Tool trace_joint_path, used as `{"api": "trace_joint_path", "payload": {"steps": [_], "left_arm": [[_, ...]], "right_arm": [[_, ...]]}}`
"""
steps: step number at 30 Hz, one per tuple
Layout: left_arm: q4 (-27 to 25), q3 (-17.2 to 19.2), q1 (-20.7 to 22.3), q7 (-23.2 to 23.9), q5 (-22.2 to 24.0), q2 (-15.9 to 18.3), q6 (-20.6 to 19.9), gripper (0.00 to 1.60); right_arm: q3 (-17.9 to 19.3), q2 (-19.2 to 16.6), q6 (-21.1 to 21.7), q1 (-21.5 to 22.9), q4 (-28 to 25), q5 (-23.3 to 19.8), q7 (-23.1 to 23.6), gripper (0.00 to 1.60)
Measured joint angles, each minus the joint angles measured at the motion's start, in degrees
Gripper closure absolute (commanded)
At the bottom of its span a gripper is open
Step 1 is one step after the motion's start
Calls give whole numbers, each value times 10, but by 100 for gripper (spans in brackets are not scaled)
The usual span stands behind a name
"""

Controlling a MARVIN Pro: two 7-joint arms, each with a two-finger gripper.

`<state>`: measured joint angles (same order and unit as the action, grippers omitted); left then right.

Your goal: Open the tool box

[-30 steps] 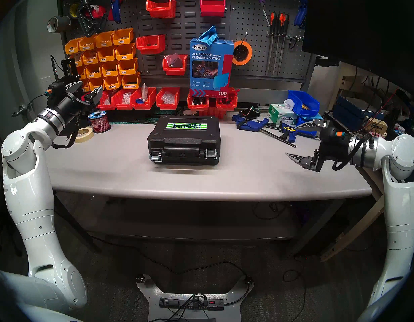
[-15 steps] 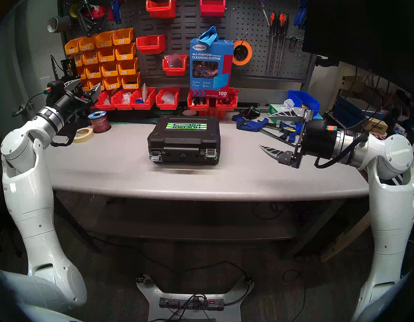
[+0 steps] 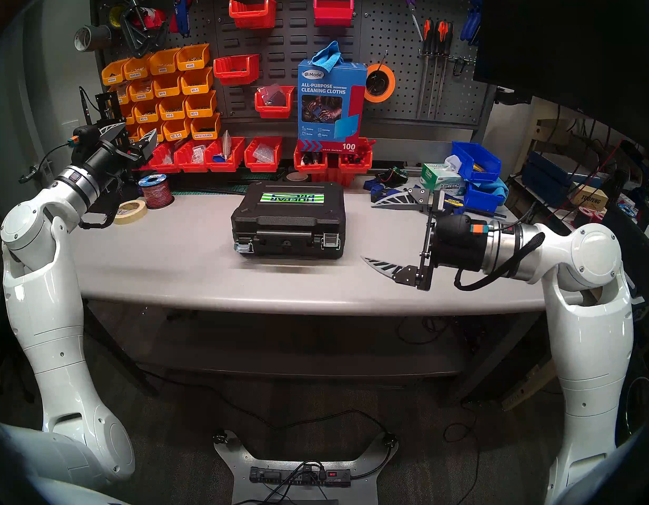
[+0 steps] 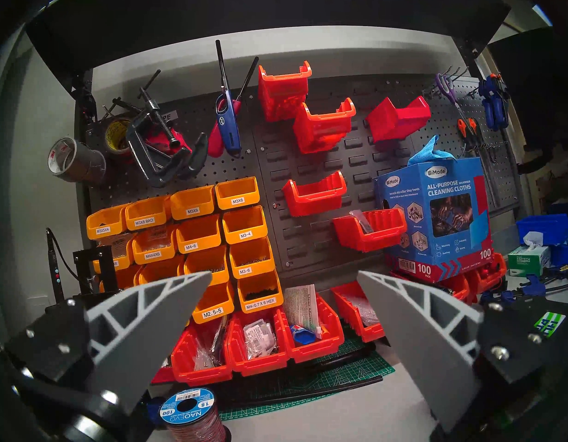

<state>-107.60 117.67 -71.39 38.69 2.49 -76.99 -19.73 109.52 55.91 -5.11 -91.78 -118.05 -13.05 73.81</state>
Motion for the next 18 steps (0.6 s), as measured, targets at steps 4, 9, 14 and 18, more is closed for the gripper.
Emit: {"api": "trace_joint_path", "payload": {"steps": [4,9,14,18], "left_arm": [[0,-1,0,-1,1,1,0,0],[0,-2,0,-3,3,2,0,0],[0,-2,0,-4,4,4,1,0],[0,-3,0,-5,5,5,1,0]], "right_arm": [[-8,6,-19,-16,0,33,-6,0],[-23,17,-42,-28,4,72,-21,0],[-51,28,-56,-26,6,107,-39,0],[-80,38,-60,-15,7,135,-57,0]]}}
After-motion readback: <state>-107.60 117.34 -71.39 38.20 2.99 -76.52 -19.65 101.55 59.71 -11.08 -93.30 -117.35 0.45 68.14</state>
